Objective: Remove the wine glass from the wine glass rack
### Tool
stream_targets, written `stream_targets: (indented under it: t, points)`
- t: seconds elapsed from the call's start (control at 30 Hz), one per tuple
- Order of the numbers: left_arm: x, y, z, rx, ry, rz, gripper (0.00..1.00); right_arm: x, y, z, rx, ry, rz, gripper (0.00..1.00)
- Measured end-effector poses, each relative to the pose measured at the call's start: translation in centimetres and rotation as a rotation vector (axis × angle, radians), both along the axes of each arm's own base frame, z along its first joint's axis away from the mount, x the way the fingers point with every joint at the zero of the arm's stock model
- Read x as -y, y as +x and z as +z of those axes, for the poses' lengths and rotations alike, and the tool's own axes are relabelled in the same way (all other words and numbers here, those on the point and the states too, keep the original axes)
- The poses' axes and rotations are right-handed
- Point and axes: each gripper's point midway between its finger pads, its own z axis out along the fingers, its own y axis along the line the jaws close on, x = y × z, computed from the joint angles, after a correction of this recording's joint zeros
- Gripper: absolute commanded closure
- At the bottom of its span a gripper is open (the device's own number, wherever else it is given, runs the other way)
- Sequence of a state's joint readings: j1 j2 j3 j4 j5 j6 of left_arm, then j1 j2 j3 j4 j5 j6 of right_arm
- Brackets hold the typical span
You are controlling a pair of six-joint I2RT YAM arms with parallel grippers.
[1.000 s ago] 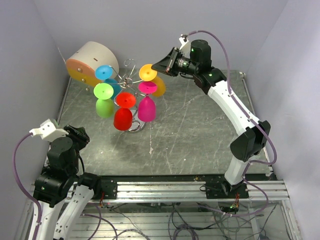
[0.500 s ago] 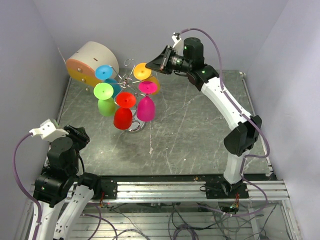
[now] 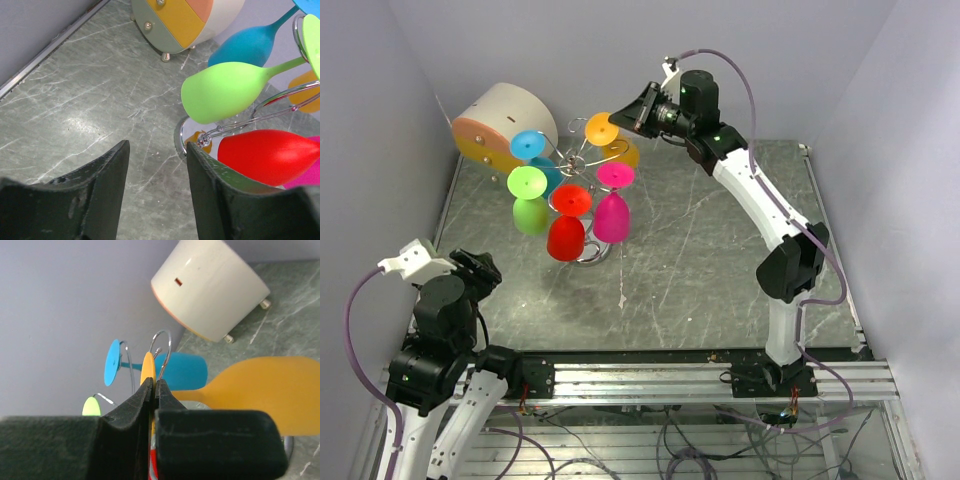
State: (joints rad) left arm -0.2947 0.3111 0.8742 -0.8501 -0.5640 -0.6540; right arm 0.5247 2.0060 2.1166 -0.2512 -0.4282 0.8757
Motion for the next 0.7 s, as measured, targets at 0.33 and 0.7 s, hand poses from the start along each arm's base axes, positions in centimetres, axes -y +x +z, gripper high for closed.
stream_targets:
  t: [0.33,0.7]
  points:
    - [0.3,0.1,0.4,0.006,0.020,-0.027,0.29,7.0,0.6,4.6,0.223,-0.165,-0.264,1.00]
    - [8.0,-0.3,16.5,0.212,-0.129,-0.451,0.23,17.1,-16.7,17.2,0.762,-0.268,-0.303,1.00]
